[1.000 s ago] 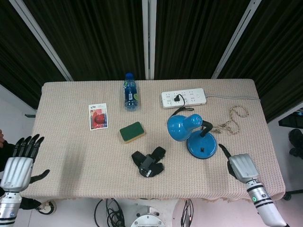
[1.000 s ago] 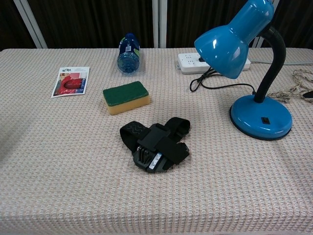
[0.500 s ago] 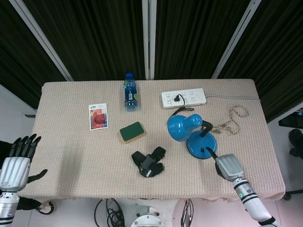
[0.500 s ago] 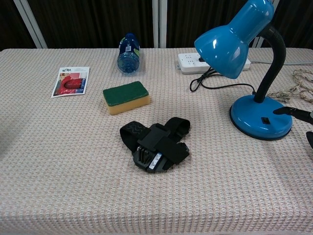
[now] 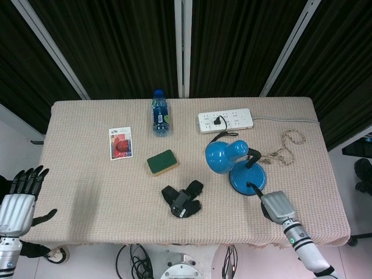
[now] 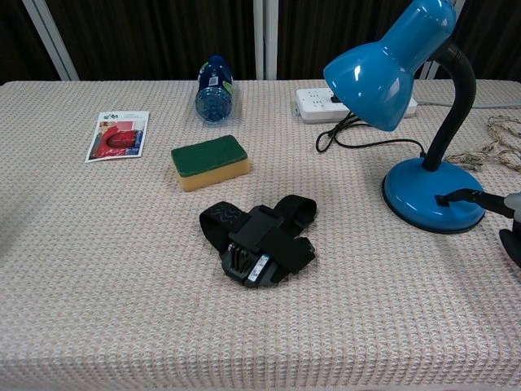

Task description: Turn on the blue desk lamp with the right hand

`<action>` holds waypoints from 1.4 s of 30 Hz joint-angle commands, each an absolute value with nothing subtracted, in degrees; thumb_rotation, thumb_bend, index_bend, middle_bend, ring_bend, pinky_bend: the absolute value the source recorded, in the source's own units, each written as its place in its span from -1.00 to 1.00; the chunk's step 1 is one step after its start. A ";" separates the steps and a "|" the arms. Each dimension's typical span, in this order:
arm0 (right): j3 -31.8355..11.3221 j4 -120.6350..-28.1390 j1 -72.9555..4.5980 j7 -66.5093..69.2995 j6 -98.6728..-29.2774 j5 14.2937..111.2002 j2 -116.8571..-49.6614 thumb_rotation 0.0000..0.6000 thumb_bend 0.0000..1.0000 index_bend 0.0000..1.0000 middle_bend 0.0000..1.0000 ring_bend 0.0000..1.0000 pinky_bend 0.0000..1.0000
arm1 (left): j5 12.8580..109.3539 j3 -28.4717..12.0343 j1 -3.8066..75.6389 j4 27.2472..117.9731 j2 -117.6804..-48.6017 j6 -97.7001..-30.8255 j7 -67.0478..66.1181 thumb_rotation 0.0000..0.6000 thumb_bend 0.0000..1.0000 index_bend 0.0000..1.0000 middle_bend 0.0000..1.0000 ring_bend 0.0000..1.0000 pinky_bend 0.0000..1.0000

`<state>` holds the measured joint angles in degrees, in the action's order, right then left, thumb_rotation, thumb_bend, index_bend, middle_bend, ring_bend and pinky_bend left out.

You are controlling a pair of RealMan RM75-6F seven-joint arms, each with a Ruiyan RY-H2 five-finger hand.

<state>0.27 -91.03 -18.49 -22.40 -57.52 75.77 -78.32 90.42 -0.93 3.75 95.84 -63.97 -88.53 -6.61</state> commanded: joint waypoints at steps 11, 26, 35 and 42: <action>1.77 -90.25 -19.02 -22.80 -57.12 75.14 -79.08 1.00 0.78 -1.00 1.00 0.99 0.80 | 90.54 -0.90 3.67 95.87 -63.91 -88.66 -6.49 1.00 -0.92 -1.00 -1.00 -1.00 -1.00; 3.93 -86.89 -18.35 -28.56 -60.50 77.63 -81.75 1.00 0.76 -1.00 1.00 0.99 0.80 | 90.90 -0.90 3.53 96.22 -63.68 -89.04 -6.49 1.00 -0.92 -1.00 -1.00 -1.00 -1.00; 4.85 -84.87 -17.27 -38.46 -63.15 77.27 -83.99 1.00 0.71 -1.00 1.00 0.99 0.80 | 91.13 -0.91 3.53 96.27 -63.54 -89.17 -6.17 1.00 -0.92 -1.00 -1.00 -1.00 -1.00; 4.91 -84.59 -16.51 -41.89 -65.18 77.37 -84.63 1.00 0.70 -1.00 1.00 0.99 0.80 | 91.29 -0.87 3.43 96.32 -63.40 -89.35 -5.96 1.00 -0.92 -1.00 -1.00 -1.00 -1.00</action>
<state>4.90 -84.73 -16.68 -41.40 -64.84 77.29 -84.47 91.28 -0.87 3.43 96.31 -63.40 -89.35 -5.97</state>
